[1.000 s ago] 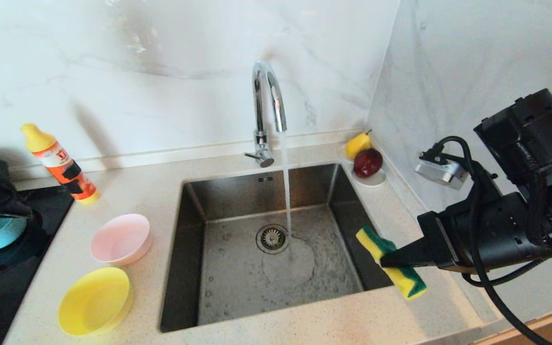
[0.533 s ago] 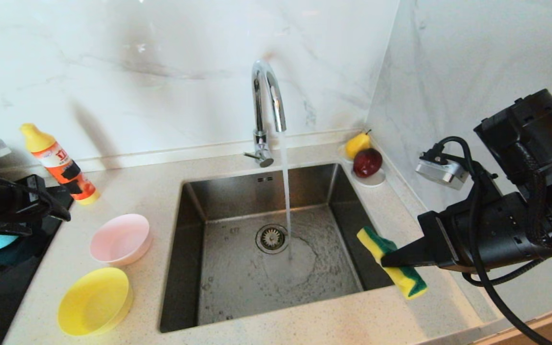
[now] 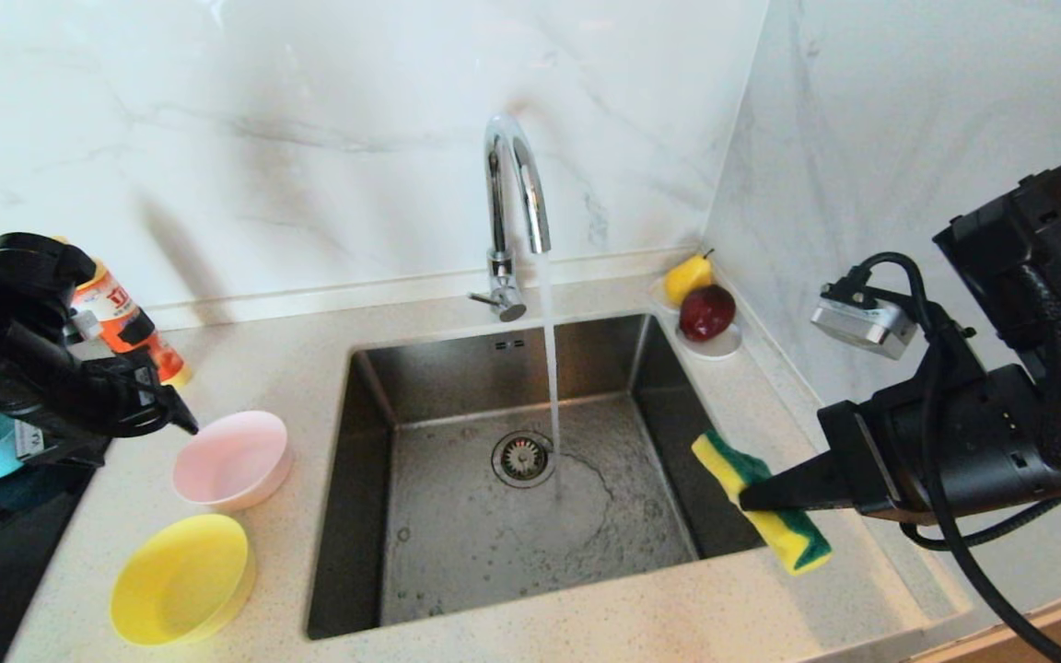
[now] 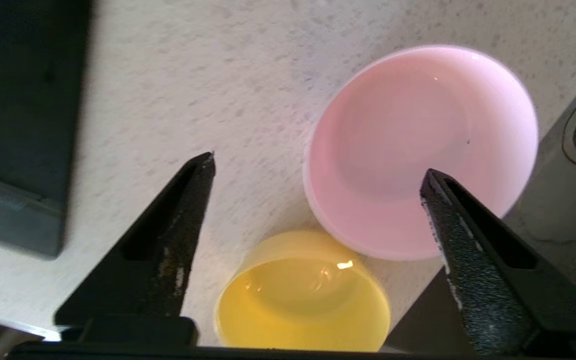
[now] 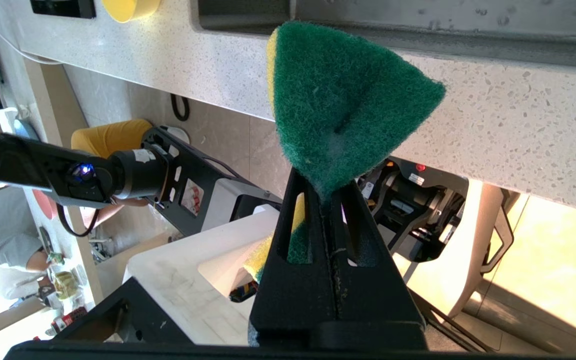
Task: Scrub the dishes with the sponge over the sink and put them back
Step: Wash the bowl
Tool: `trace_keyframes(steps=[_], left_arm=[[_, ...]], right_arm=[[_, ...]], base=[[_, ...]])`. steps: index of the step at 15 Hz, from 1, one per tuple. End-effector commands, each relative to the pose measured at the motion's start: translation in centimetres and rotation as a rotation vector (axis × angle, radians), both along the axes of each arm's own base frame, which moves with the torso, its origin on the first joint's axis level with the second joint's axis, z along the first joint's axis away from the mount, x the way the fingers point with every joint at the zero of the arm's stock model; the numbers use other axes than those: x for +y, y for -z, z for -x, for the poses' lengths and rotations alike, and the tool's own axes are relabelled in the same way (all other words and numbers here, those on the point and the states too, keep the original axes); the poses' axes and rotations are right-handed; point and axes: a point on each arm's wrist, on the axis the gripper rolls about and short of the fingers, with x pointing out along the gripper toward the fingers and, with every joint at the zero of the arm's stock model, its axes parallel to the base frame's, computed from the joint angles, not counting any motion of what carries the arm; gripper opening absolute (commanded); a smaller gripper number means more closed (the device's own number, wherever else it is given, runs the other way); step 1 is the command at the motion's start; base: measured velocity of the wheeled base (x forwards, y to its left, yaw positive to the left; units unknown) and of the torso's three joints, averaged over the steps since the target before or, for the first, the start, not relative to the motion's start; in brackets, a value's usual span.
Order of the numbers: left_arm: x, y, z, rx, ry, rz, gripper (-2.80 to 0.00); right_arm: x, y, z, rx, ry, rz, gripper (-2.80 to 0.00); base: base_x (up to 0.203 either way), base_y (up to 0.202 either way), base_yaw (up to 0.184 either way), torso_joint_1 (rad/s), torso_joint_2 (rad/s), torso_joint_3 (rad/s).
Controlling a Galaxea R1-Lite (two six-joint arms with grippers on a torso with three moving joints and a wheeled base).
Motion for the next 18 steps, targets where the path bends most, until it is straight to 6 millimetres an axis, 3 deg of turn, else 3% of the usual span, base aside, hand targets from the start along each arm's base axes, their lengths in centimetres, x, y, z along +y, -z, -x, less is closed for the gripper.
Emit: trace_keyframes(steps=[1,6,11,18], left_arm=[[0.3,2.3,-1.7,0.058,0.001,0.017,0.00],[-0.2,3.9,-2.8,0.098,0.009,0.024,0.00],[-0.3,3.6,-3.7,0.055,-0.015,0.008,0.00],[0.1,5.1,-5.7,0.058,-0.072,0.043,0.00]], right_arm=[[-0.2,-0.2,0.3,-0.003,-0.001,-0.007,-2.80],[-0.4,-0.4,0.7,-0.010,-0.001,-0.012,-2.80],[-0.7,-0.3,1.0,-0.010,0.000,-0.011,-2.80],[-1.0,-0.3,1.4,-0.014,0.000,-0.013,-2.80]], base=[[0.000,0.000,0.000,0.000,0.00,0.000],[0.000,0.000,0.000,0.000,0.00,0.000],[0.000,0.000,0.000,0.000,0.00,0.000],[0.000,0.000,0.000,0.000,0.00,0.000]])
